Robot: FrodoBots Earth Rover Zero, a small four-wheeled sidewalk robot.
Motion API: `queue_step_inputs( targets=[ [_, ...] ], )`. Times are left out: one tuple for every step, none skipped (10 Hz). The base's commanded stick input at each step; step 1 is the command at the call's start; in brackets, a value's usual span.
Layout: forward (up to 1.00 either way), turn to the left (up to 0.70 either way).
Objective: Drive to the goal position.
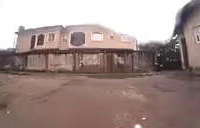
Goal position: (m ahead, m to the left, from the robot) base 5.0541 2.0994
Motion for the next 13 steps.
queue_step_inputs(
  targets=[
    [0.5,-0.27],
    [0.5,-0.27],
    [0.5,-0.27],
    [0.5,-0.27],
    [0.5,-0.27],
    [0.5,-0.27],
    [0.5,-0.27],
    [0.5,-0.27],
    [0.5,-0.27],
    [0.5,-0.17],
    [0.5,-0.08],
    [0.5,-0.07],
    [0.5,-0.06]
  ],
)
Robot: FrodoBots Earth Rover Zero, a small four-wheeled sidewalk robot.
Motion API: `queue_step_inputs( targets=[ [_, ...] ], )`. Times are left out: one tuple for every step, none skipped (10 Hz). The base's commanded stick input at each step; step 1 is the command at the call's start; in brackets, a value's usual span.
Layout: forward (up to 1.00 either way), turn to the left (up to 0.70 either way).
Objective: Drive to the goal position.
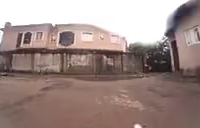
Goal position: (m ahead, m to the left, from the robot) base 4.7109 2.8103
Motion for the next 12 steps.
queue_step_inputs(
  targets=[
    [0.5,-0.05],
    [0.5,-0.03],
    [0.5,-0.01],
    [0.5,0.01],
    [0.5,0.03],
    [0.5,0.06],
    [0.5,0.11],
    [0.5,0.14],
    [0.5,0.15],
    [0.5,0.15],
    [0.5,0.15],
    [0.5,0.16]
  ],
)
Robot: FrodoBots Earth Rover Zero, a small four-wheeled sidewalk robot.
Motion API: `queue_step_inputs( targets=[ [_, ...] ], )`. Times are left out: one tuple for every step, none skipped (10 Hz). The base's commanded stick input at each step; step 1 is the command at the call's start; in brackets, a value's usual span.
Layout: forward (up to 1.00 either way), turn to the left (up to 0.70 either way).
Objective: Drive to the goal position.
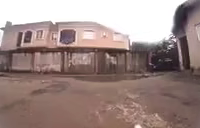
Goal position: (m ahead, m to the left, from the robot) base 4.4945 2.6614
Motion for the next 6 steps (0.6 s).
queue_step_inputs(
  targets=[
    [0.5,0.16],
    [0.5,0.16],
    [0.5,0.16],
    [0.5,0.15],
    [0.5,0.15],
    [0.5,0.15]
  ],
)
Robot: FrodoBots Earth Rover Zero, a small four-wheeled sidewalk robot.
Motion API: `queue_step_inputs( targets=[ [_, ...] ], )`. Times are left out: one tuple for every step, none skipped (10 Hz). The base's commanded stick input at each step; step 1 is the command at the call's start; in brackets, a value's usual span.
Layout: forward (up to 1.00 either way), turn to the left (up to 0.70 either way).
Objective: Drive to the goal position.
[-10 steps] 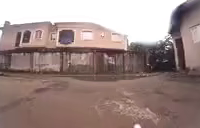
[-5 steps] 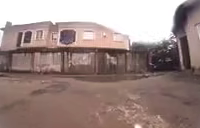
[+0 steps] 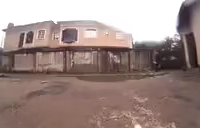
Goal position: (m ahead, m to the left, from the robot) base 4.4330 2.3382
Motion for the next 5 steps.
queue_step_inputs(
  targets=[
    [0.5,0.15],
    [0.5,0.16],
    [0.5,0.17],
    [0.5,0.18],
    [0.5,0.19]
  ],
)
